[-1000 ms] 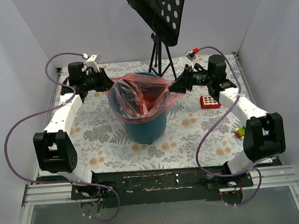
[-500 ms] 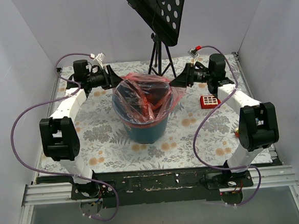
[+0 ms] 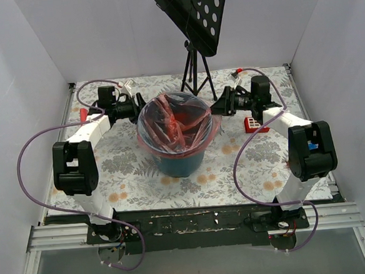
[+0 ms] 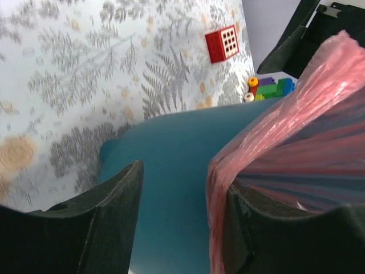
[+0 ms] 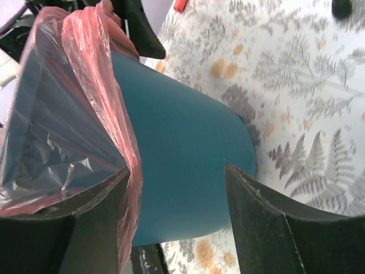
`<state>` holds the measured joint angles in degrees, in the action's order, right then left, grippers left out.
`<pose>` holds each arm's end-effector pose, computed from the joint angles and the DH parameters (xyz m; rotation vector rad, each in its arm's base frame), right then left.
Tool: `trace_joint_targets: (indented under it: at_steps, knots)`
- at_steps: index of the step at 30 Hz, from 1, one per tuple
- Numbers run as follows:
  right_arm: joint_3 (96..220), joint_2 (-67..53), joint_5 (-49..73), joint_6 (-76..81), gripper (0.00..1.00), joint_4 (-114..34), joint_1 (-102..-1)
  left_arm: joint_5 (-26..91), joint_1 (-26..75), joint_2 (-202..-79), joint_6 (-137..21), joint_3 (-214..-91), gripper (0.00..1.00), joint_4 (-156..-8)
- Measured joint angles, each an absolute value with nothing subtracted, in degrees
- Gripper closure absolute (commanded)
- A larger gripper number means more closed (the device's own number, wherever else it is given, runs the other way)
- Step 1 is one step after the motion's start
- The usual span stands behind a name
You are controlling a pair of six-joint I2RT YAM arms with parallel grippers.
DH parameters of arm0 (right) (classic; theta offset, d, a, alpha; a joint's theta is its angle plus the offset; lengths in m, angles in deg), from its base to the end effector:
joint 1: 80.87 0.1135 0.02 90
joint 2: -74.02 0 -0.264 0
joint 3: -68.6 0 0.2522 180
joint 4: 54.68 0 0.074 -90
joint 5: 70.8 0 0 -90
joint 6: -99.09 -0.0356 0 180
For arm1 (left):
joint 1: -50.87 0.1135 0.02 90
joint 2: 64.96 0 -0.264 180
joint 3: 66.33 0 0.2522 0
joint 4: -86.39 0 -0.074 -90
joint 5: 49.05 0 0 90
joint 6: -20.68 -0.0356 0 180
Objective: Put the trash bags into the trash bin
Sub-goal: Place the trash bag in the trash bin.
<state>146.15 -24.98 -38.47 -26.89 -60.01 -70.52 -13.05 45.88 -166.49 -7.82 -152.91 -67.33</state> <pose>0.3737 0.0988 0.2562 -0.3326 1.9516 1.4669 0.3838 -0.0624 0.2445 -0.6549 2.4021 -1.6366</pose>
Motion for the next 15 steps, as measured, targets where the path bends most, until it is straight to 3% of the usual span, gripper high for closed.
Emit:
trace_joint_targets:
  at_steps: [9,15]
  knots:
    - [141.30,-18.89,-37.13,-21.61,0.23,-53.26,-70.52,-10.16,46.68,-154.36,-9.83,-145.98,0.42,-62.48]
    - [144.97,-11.45,-27.63,-12.34,0.20,-42.11,-72.88,-2.67,52.39,-151.11,-16.37,-147.88,0.34,-55.44]
